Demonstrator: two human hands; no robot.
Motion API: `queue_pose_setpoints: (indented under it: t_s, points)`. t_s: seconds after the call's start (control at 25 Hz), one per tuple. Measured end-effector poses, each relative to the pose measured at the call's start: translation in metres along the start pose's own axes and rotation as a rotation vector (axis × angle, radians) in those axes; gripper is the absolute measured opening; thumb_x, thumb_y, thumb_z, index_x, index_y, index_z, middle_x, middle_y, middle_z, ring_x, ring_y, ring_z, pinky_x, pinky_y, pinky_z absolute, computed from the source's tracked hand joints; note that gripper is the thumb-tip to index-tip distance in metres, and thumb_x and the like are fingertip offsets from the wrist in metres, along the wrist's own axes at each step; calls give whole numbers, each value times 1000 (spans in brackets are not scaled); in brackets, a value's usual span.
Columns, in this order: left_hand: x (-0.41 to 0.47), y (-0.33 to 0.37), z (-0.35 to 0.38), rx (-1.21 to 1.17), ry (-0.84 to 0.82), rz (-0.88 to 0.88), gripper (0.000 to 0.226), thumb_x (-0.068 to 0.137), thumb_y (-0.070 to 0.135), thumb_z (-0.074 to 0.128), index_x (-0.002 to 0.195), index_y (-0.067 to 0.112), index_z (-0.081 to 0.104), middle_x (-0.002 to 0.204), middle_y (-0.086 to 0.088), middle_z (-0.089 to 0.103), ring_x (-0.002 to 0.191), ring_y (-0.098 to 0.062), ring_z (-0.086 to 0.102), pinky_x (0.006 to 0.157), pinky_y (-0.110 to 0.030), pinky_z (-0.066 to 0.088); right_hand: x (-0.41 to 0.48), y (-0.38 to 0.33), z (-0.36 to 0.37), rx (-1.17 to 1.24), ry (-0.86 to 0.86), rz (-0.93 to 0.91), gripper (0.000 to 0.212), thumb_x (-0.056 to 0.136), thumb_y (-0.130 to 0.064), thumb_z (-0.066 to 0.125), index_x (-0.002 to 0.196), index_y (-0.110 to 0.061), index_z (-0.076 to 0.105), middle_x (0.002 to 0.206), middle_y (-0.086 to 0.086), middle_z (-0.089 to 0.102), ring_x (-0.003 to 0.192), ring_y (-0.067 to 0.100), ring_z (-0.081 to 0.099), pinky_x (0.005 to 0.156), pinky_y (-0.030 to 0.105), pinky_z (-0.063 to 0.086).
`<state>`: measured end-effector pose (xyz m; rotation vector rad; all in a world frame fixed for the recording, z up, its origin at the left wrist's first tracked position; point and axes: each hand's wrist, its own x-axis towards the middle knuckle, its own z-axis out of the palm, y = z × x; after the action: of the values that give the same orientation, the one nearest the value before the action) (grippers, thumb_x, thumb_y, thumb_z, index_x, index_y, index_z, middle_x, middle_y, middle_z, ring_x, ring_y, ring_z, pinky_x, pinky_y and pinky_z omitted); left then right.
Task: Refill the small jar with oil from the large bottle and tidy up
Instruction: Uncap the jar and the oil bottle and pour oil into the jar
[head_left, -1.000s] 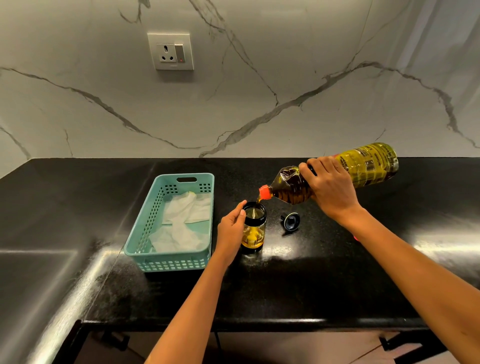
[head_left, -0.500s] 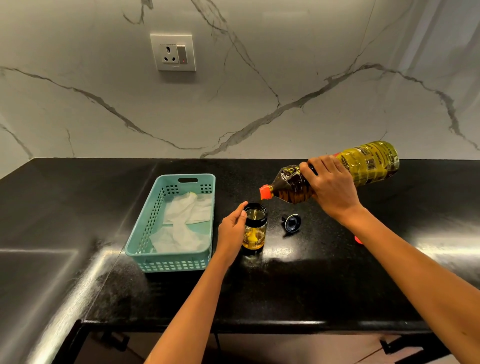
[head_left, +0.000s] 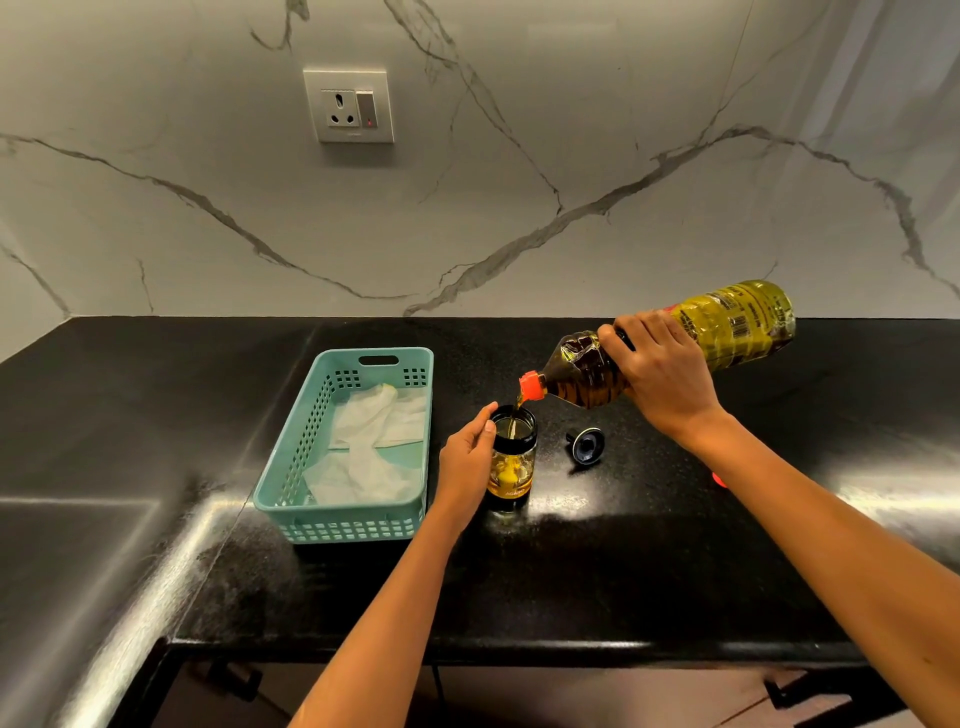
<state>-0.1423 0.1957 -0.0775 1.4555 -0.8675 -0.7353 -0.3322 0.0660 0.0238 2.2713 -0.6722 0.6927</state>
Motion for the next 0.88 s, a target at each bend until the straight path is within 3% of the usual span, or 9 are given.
queue_pose_setpoints:
  t_s: [0.12,0.4,0.6,0.76,0.88]
  points:
    - [-1,2,0,5,-2,6,34,97,17,43,129,19,53,116,5,60,105,-5,54,96,-28,41,1,0,-1,1,0,-4,64,57,-3,81,112,-4,48,99,20,60,90,36,58,84,43,49]
    - [-1,0,0,-9,-6,8,34,97,17,42,129,20,53,109,12,61,96,-1,54,90,-25,41,0,1,-2,6,1,3,65,56,-4,82,112,-5,48,99,20,60,91,36,58,85,43,48]
    - [0,-1,0,-21,-4,10,34,97,17,43,129,20,53,112,6,62,98,-2,53,90,-25,40,1,2,-2,3,6,6,64,58,-4,81,112,-5,48,100,20,60,92,36,58,86,43,48]
    - [1,-2,-1,-22,-16,2,34,97,18,43,129,19,52,127,0,58,117,-9,51,102,-30,40,0,1,0,-7,3,8,64,57,-4,81,112,-5,48,100,19,60,93,35,57,86,42,47]
    - [1,-3,0,-30,-12,3,33,97,18,43,129,19,52,128,-2,58,118,-10,51,103,-32,40,0,1,1,-9,9,5,63,57,-5,81,112,-5,49,100,19,60,92,35,57,86,42,47]
